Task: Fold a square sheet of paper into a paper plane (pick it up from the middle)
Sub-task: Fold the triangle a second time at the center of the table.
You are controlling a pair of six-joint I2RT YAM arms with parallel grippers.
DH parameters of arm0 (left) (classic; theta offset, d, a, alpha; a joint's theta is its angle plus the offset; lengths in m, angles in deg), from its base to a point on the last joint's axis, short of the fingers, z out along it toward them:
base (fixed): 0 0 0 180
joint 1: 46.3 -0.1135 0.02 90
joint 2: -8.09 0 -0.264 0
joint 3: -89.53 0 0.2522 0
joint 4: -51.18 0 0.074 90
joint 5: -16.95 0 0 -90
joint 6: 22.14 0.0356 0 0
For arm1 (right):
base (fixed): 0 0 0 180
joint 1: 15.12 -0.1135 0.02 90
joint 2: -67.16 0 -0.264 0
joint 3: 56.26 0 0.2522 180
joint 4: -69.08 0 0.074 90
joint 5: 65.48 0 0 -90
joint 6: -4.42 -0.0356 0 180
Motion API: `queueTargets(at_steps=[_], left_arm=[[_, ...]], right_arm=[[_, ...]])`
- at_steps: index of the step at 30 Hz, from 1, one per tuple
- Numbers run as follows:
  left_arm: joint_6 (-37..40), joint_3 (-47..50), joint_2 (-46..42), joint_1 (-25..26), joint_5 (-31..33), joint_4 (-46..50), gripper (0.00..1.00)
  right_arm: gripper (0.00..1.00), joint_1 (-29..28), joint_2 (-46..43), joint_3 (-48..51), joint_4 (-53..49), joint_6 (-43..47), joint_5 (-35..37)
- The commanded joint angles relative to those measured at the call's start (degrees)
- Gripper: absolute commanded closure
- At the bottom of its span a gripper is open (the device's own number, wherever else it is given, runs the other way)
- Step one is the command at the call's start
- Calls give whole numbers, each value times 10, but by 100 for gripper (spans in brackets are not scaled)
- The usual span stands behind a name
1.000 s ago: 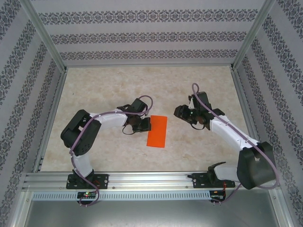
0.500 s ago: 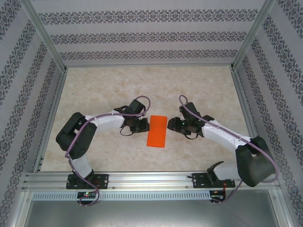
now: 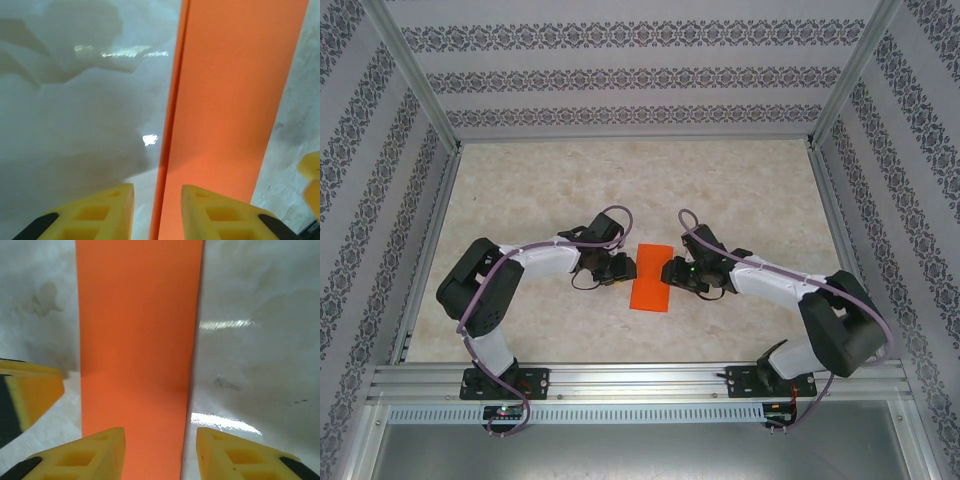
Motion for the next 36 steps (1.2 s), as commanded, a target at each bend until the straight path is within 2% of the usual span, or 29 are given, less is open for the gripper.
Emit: queueTargets(at_steps=[1,9,28,36], left_arm=[[-9,3,-19,-8,-15,-15,67],[-12,10,-14,-8,-24,-18,64],[-6,8,10,-8,-48,-25,60],[-3,1,28,-8,-69,-28,60]], right_arm=[[60,-8,24,-21,13,0,-15],[64,-8,43,-19,48,-8,-36],[65,0,58,-24,23,-4,-10],[64,3,71,-6,53,-11,-20]])
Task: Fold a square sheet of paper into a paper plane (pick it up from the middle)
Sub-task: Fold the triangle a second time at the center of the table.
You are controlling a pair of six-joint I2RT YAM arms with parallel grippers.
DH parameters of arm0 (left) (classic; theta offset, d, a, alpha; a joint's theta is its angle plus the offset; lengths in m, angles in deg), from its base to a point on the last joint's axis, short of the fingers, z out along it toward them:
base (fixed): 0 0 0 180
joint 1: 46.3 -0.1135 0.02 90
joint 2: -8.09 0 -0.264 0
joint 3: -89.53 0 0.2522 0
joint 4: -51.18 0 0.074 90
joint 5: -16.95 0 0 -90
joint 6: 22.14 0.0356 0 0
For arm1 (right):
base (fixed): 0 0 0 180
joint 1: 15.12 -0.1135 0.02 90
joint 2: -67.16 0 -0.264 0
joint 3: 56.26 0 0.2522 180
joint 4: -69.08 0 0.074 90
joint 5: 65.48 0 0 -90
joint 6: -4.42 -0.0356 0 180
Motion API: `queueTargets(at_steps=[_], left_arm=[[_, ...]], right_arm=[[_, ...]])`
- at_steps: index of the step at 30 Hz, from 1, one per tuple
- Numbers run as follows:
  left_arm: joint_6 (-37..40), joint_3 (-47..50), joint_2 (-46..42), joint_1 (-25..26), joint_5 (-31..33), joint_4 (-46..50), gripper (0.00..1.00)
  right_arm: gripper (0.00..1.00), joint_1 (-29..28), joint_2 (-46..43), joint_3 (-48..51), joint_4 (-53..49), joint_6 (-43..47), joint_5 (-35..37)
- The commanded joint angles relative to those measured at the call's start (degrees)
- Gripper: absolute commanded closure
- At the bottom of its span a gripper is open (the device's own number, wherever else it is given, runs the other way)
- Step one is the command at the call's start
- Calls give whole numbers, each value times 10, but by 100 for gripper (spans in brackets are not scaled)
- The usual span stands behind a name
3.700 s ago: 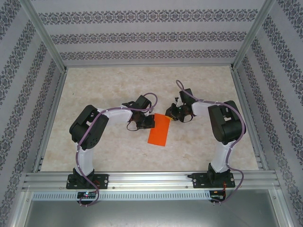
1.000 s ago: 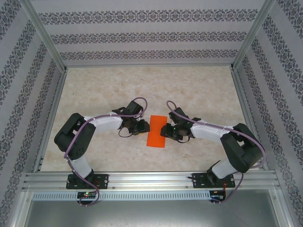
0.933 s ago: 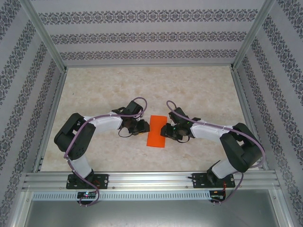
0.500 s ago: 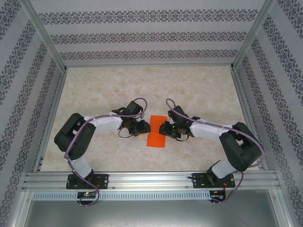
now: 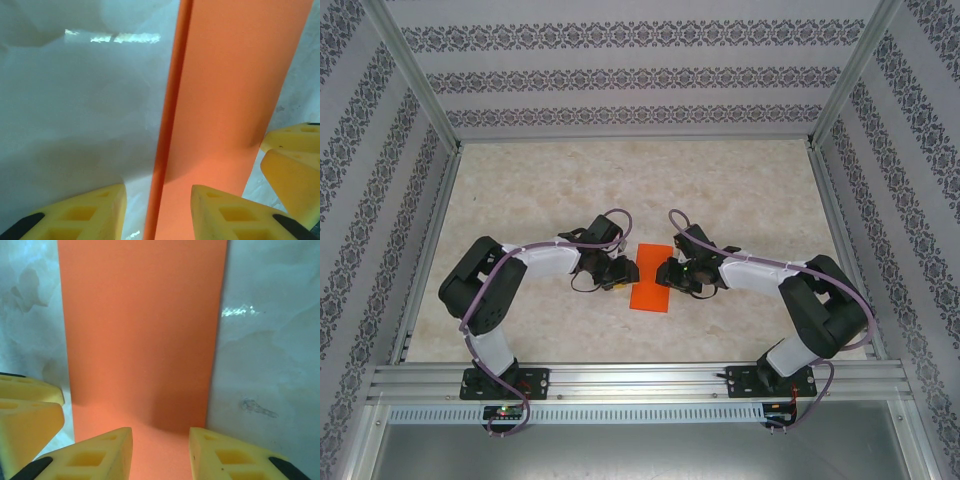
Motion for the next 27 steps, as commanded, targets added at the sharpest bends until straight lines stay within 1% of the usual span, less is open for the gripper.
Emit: queueTargets(at_steps=[1,10,14,22,27], left_arm=[[1,-6,16,-3,-20,-21,60],[3,-13,23,1,-30,-21,60],[5,-22,29,5,-48,-26,60],[-5,-19,34,11,-59,-42,60],[-6,-17,37,11,-67,-48,60]], right_arm=[[65,5,10,11,22,-6,0],[64,6,8,29,44,-12,-3],[64,9,7,30,41,-11,-1],[61,17,-17,44,48,-14,-11],[63,23,-22,52,55,-15,-12]])
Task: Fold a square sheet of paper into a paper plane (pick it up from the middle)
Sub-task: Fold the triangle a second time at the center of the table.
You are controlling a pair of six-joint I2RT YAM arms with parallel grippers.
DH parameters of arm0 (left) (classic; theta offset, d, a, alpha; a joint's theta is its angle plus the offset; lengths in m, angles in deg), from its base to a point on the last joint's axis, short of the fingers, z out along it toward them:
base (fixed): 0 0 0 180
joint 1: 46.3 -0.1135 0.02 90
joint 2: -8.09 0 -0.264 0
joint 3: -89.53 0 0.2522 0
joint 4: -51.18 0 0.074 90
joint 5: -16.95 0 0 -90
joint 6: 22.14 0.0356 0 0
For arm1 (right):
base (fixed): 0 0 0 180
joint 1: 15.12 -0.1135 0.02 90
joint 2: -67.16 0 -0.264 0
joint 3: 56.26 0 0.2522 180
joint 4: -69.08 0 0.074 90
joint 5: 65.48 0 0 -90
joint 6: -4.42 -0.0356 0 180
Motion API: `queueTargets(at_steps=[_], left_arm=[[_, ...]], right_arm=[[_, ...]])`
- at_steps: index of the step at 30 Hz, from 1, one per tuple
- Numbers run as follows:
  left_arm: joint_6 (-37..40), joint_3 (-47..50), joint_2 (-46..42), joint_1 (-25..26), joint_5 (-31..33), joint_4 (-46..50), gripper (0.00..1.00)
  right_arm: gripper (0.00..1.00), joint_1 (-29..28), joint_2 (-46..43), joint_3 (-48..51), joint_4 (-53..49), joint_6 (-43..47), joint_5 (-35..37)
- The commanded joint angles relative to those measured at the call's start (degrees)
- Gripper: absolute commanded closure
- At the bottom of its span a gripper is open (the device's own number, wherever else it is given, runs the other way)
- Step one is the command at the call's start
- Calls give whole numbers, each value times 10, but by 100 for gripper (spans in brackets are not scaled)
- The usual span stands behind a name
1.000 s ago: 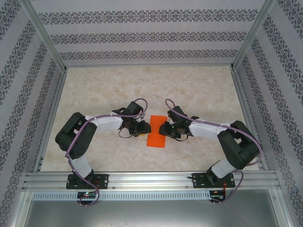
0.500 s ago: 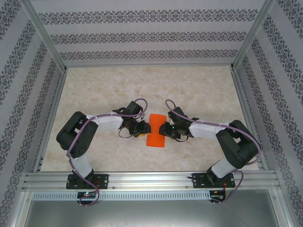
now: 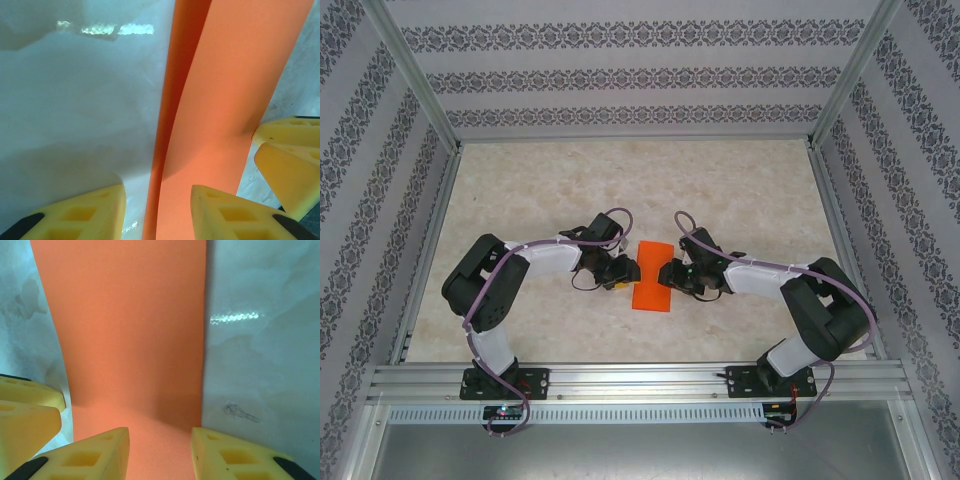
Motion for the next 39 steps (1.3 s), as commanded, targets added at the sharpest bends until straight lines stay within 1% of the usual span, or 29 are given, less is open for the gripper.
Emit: queueTargets(at_steps=[1,5,7,12,19,25,28,35,39], left_arm=[[-7,-5,24,15,-44,-52,60],[-4,-5,26,17,-50,-54,61],[-5,-3,25,17,-54,-58,64],[-5,-5,26,18,-56,-61,64],[-5,-6,23,18,-55,-60,68],[-11,-1,19,18,-67,-78,68],[-5,-4,17,18,-58,-66,68],[-21,-1,25,18,-73,-100,68],[-57,6,26,11,-73,-138,70]], right_arm=[[64,6,-7,14,9,-13,-1],[64,7,-4,20,27,-19,-11],[64,7,0,19,33,-19,-18],[64,8,7,16,39,-20,-17],[64,9,13,19,50,-25,-24],[64,10,15,23,54,-23,-28],[63,12,15,22,53,-21,-33],[62,15,8,21,60,-19,-46],[61,18,-3,19,55,-17,-42]])
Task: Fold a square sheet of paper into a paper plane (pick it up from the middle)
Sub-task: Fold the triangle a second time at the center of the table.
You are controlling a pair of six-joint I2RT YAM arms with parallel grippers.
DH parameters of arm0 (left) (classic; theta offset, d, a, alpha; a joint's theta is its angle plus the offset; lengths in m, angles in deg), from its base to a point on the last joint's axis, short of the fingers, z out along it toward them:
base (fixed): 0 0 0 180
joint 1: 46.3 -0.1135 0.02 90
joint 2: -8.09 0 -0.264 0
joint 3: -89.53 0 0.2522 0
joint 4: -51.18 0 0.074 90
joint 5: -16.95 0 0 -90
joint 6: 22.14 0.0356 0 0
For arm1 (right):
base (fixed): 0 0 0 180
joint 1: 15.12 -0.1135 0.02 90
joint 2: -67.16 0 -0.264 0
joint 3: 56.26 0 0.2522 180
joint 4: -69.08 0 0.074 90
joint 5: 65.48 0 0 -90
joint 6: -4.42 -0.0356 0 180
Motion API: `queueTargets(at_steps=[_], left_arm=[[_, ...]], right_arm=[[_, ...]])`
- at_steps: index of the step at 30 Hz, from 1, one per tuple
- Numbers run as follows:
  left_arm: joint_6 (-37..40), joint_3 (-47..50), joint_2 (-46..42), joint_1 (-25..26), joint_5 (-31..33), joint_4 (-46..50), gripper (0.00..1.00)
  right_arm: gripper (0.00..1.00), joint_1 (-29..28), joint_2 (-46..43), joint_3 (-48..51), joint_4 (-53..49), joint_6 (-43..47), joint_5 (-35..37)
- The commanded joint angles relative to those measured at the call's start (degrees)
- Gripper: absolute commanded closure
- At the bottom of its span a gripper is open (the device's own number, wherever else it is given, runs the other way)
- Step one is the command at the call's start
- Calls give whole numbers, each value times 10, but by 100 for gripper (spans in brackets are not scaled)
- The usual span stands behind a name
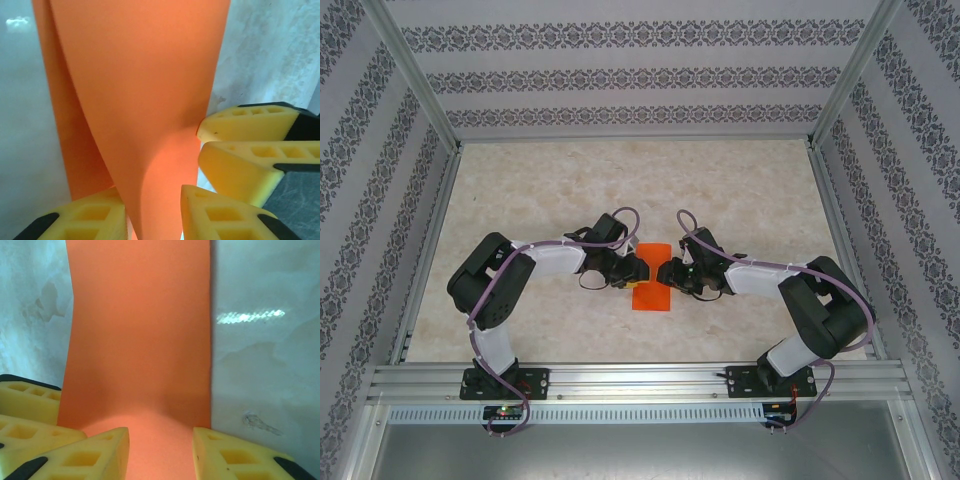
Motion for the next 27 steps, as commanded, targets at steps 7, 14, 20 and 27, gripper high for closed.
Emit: queueTargets(at_steps=[7,14,20,27], left_arm=[[-46,5,13,-14,-2,-51,74],[-30,-8,24,-16,-2,-35,79],[-36,-11,31,-17,-14,-52,74],[-34,-27,42,-29,-40,-63,71]], right_arm=[[56,12,-57,5,-21,7,13],[51,10,-122,2,-85,39,58],[49,-14,-165,20,-103,57,94],[57,-73,-200,30,-99,101,171]])
